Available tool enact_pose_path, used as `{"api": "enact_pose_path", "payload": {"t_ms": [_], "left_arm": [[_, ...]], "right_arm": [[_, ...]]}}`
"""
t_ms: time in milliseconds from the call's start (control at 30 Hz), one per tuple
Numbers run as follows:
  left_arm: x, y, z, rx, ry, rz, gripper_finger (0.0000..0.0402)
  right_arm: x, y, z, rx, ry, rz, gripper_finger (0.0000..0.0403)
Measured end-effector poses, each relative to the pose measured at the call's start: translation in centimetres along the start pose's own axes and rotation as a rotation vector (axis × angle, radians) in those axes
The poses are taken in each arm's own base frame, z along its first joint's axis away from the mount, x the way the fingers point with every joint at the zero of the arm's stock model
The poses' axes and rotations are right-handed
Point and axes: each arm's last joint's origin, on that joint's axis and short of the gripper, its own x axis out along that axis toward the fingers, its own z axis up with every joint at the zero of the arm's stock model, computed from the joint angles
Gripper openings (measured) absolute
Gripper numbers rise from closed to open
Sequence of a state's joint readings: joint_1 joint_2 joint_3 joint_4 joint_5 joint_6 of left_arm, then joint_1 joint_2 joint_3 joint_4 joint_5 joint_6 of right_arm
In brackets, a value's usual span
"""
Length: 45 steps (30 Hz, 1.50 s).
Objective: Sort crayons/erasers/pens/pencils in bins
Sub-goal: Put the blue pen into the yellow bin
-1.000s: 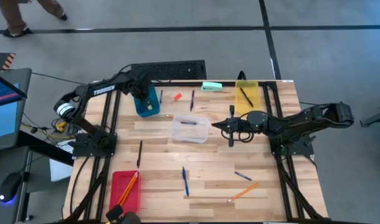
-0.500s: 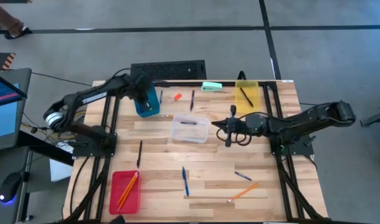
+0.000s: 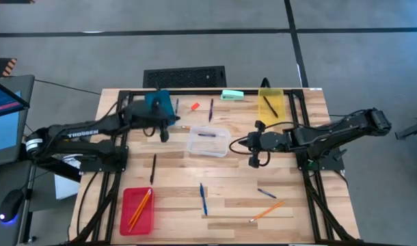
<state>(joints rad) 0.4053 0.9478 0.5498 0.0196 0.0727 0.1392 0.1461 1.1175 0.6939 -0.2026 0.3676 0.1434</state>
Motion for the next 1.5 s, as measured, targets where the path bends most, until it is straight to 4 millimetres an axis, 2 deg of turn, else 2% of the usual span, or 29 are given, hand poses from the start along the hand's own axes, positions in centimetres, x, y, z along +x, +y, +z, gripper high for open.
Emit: {"api": "enact_pose_path", "payload": {"t_ms": [100, 200, 400, 567, 1133, 1300, 1500], "left_arm": [[0.4, -1.1, -1.4, -0.039, -0.125, -0.039, 0.0002], [0.9, -1.6, -2.7, -0.088, -0.173, -0.054, 0.0002], [1.0, -2.9, -4.1, -0.055, -0.301, -0.127, 0.0], [0.7, -3.9, -4.5, -0.028, -0.4, -0.184, 0.0], [0.7, -4.0, -4.7, 0.0, -0.409, -0.184, 0.0], [0.7, -4.0, -4.7, 0.007, -0.406, -0.183, 0.0], [0.8, -4.0, -4.7, 0.023, -0.402, -0.172, 0.0]], "right_arm": [[-0.6, 0.7, 0.2, 0.029, 0.043, 0.021, 0.0003], [-1.1, 1.3, 0.0, 0.037, 0.078, 0.041, 0.0003], [-1.6, 2.0, -1.0, 0.103, 0.161, 0.042, 0.0004], [-2.1, 2.7, -1.9, 0.172, 0.229, 0.042, 0.0004], [-3.7, 4.7, -3.4, 0.308, 0.317, 0.066, 0.0005], [-3.4, 5.7, -3.5, 0.249, 0.383, 0.078, 0.0005], [-0.7, 8.0, -1.0, 0.17, 0.408, 0.067, 0.0005]]}}
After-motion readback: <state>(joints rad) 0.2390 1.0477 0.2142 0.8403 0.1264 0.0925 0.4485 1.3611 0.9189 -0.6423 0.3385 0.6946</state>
